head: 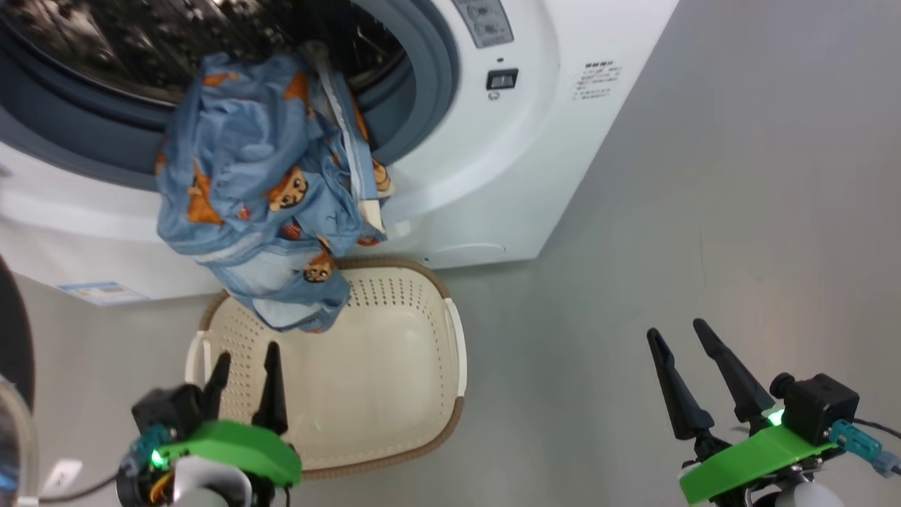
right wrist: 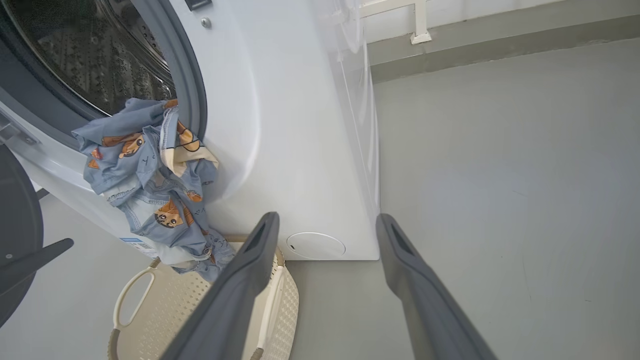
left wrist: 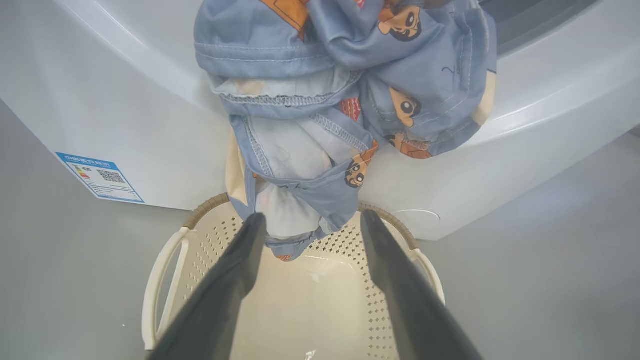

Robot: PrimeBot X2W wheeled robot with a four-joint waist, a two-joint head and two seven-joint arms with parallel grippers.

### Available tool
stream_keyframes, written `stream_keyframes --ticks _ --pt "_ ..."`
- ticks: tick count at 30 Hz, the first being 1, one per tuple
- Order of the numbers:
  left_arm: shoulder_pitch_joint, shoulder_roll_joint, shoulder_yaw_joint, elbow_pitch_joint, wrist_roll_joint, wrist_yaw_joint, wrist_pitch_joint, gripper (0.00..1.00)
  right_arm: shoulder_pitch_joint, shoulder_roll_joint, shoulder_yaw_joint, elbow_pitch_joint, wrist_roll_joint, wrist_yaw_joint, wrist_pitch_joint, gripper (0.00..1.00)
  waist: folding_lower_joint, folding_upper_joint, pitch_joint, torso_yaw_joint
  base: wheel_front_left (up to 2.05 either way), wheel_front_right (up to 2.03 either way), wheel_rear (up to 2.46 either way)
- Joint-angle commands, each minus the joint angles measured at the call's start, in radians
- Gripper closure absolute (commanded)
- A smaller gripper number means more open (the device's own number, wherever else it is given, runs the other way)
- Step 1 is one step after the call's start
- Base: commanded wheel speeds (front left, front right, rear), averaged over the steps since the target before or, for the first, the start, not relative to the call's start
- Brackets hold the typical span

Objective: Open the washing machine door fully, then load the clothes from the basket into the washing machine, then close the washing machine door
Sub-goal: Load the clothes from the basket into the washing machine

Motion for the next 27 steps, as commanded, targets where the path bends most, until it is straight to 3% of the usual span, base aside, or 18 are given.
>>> stream_keyframes --ticks 1,17,27 --pt "-0.039 0.011 0.036 0.005 -0.001 -0.003 -0.006 0.00 -0.012 -0.009 0.028 -0.024 -0.005 0.002 -0.012 0.00 0.0001 0.0000 0.038 -0.016 0.00 0.00 0.00" --pt "-0.254 0.021 0.113 0.213 0.023 -0.037 -0.006 0.00 -0.079 -0.014 0.028 -0.045 -0.018 0.002 -0.012 0.00 0.0001 0.0000 0.181 -0.050 0.00 0.00 0.00" --pt "-0.351 0.031 0.158 0.268 0.069 -0.056 -0.006 0.00 -0.115 -0.015 0.029 -0.059 -0.026 0.002 -0.012 0.00 0.0001 0.0000 0.272 -0.068 0.00 0.00 0.00"
